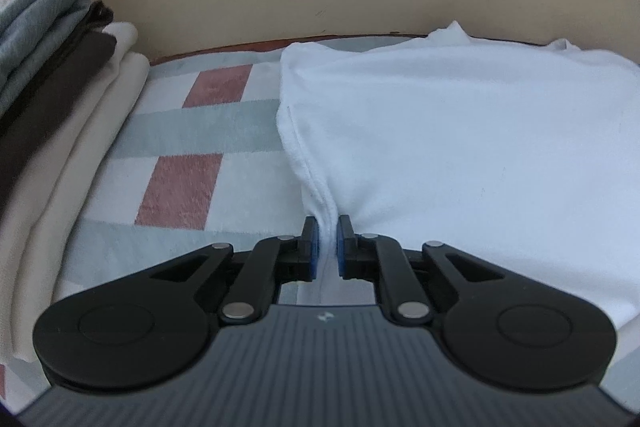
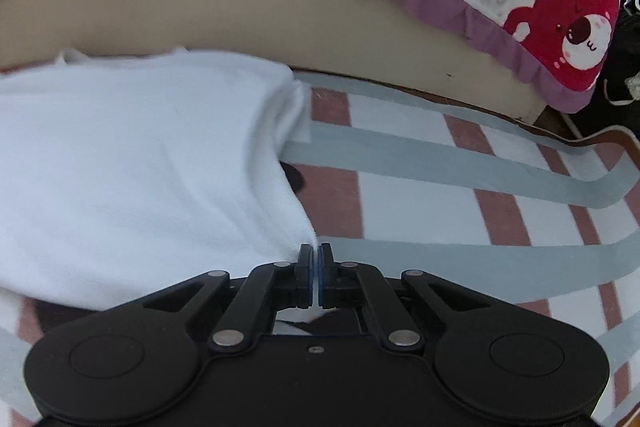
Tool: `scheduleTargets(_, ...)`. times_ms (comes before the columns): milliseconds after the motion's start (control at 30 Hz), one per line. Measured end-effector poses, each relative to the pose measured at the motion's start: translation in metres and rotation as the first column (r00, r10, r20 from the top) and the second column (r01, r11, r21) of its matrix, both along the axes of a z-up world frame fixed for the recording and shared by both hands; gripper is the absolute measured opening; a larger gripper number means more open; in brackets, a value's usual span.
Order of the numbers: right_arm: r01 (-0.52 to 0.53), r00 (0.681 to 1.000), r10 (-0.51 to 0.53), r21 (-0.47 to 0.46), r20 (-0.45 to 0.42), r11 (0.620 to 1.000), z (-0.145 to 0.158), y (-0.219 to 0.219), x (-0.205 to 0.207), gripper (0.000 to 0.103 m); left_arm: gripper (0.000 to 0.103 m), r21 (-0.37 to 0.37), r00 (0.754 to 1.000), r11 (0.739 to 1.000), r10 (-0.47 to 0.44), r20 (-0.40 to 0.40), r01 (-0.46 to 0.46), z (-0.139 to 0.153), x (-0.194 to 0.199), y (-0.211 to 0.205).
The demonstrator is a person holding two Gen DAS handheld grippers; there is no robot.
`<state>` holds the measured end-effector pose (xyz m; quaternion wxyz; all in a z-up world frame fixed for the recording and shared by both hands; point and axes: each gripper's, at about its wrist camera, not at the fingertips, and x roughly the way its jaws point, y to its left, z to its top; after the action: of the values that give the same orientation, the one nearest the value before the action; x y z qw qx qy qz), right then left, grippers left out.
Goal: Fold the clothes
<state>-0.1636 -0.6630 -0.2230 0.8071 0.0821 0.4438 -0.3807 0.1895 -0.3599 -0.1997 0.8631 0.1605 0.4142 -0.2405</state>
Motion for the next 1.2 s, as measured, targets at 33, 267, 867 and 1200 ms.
scheduleTargets(33, 0.005, 1.000, -0.005, -0.010, -0.019, 1.000, -0.003, -0.001, 0.001, 0.001, 0.009, 0.004, 1.000, 1.000, -0.002, 0.001, 0.002, 0.000, 0.000, 0.000)
scheduleTargets(267, 0.130, 0.978, -0.171, 0.300, 0.118, 0.945, 0.001, -0.022, -0.020, 0.011, 0.010, 0.024, 0.999, 0.999, -0.033, 0.005, 0.033, 0.010, -0.008, -0.004)
scheduleTargets(867, 0.006, 0.950, -0.082, 0.247, 0.300, 0.969, -0.003, -0.066, 0.010, 0.003, 0.023, -0.091, 0.987, 0.993, 0.064, -0.146, -0.078, 0.000, 0.017, 0.018)
scheduleTargets(1200, -0.026, 0.840, -0.215, 0.434, 0.497, 0.900, 0.001, -0.114, 0.003, 0.009, 0.024, -0.181, 0.999, 0.983, -0.003, -0.038, -0.004, 0.019, 0.016, 0.016)
